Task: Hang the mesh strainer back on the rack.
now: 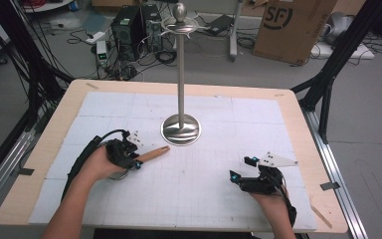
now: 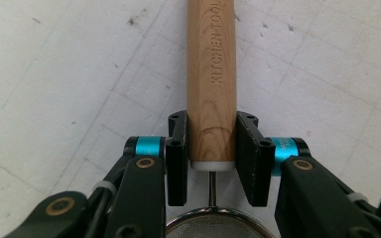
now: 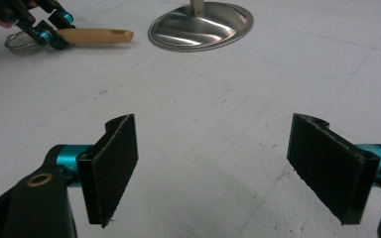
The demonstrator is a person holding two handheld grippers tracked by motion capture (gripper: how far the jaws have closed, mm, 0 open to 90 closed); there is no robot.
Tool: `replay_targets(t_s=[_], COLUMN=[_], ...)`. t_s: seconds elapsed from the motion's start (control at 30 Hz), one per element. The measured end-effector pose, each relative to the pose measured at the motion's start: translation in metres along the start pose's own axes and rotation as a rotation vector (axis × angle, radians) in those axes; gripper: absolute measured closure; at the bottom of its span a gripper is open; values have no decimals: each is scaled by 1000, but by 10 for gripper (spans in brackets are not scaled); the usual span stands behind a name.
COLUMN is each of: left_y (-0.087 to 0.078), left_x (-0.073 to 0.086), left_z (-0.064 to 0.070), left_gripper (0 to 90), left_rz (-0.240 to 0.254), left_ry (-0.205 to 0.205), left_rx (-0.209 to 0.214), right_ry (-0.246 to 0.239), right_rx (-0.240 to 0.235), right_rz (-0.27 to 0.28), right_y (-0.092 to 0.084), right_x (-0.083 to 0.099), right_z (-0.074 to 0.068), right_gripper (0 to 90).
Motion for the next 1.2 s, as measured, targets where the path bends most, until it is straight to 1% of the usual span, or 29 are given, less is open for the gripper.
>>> replay_targets(t_s=[0.13, 0.2, 0.23, 0.27, 0.33, 0.37, 0.43, 0.5, 0.67, 0.73, 0.83, 0.87, 0.9, 1.03, 1.2], left_y=[-11, -16, -19, -22, -28, -32, -37, -42, -53, -58, -65, -67, -70, -79, -89], left_x=[-5, -7, -8, -10, -11, -12, -14, -15, -20, -23, -29, -30, -31, -35, -39], left_z=[4, 6, 6, 8, 8, 8, 9, 10, 12, 13, 15, 15, 16, 16, 14], left_gripper=[690, 690, 690, 690, 690, 690, 690, 690, 690, 690, 690, 690, 690, 690, 690], left_rz=[62, 103, 116, 140, 165, 189, 226, 259, 343, 383, 460, 473, 503, 577, 633], left_ry=[16, 22, 30, 25, 33, 35, 35, 28, 26, 33, 33, 35, 36, 30, 19], left_rx=[4, 2, -2, -1, -6, -6, -5, 6, 23, 26, 36, 38, 39, 46, 44], right_ry=[1, 2, 2, 1, 2, -2, -1, 6, -2, -2, -1, -1, 0, 4, -3], right_rx=[0, -1, 0, 1, 1, 1, 1, 0, 1, 1, 0, 2, 2, 0, 0], right_rz=[-1, -1, -1, 0, 0, 2, 2, -3, -1, -1, -2, -1, -1, -4, -3], right_y=[0, 0, 0, 0, 0, 0, 0, 0, 1, 1, 0, 0, 0, 0, 1], right_x=[0, 0, 0, 0, 0, 0, 0, 0, 0, 0, 0, 0, 0, 0, 0], right_z=[0, -1, -1, 0, -1, 0, -1, -1, 0, 0, -1, 0, -1, -1, -1], right_gripper=[188, 189, 188, 188, 189, 188, 188, 188, 188, 188, 188, 189, 189, 188, 189])
Point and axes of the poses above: each handheld gripper's, and its own axes: y roughly forward along the jaws, x roughly out of its underside, z roughly to its right, the point moved 7 cm from there along y, roughly forward along the jaws, and after that the axes turned 6 degrees about x, right-handed, at the moved point
